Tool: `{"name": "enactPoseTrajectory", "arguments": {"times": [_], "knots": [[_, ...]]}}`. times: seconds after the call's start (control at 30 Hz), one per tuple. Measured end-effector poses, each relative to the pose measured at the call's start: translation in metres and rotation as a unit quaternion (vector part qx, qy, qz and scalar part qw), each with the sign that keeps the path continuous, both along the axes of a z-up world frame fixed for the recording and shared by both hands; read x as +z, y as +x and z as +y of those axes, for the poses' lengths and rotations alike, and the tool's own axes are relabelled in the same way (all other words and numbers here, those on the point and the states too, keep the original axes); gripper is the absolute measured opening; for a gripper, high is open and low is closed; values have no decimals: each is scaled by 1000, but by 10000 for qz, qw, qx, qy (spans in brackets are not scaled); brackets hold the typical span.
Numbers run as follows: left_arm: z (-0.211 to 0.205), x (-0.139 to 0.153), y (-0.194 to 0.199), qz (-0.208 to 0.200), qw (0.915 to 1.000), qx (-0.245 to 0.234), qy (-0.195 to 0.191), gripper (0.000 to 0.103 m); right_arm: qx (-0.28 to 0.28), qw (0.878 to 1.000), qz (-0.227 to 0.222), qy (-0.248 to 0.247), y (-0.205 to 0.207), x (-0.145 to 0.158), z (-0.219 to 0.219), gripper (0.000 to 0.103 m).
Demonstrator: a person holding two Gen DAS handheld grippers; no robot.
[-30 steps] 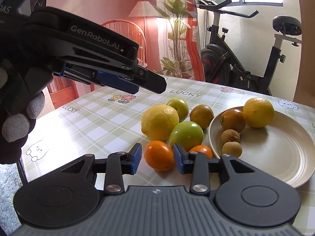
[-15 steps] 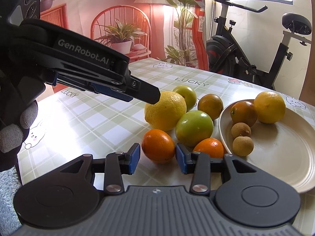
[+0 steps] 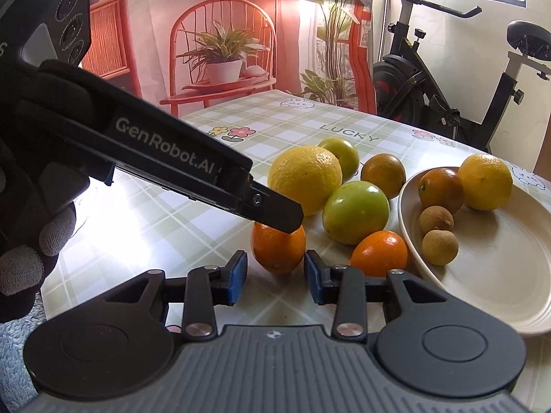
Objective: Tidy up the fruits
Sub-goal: 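Move both grippers to the small orange beside the green apple, then close both grippers around the small orange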
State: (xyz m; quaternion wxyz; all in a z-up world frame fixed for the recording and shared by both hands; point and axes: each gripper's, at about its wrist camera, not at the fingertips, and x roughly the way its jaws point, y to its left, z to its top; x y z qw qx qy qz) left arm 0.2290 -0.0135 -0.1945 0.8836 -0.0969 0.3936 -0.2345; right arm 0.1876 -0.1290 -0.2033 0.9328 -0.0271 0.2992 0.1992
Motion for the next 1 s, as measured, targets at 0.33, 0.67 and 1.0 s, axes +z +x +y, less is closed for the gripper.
{"name": "enactPoseTrajectory", "arguments": {"times": [0.33,0.67,1.0], "knots": [[-8,-3,-2,-52,10000,-36,-30,35,-78,9999,49,52,3,-1,-2,39],[-7,-4,-8,-97,9999,6,-63,35,-116,9999,83,65,2,-1,-1,40],[-8,-5,-12,-177,9998,-1,-29,35,-117,9998,92,98,3,0,-3,40]]}}
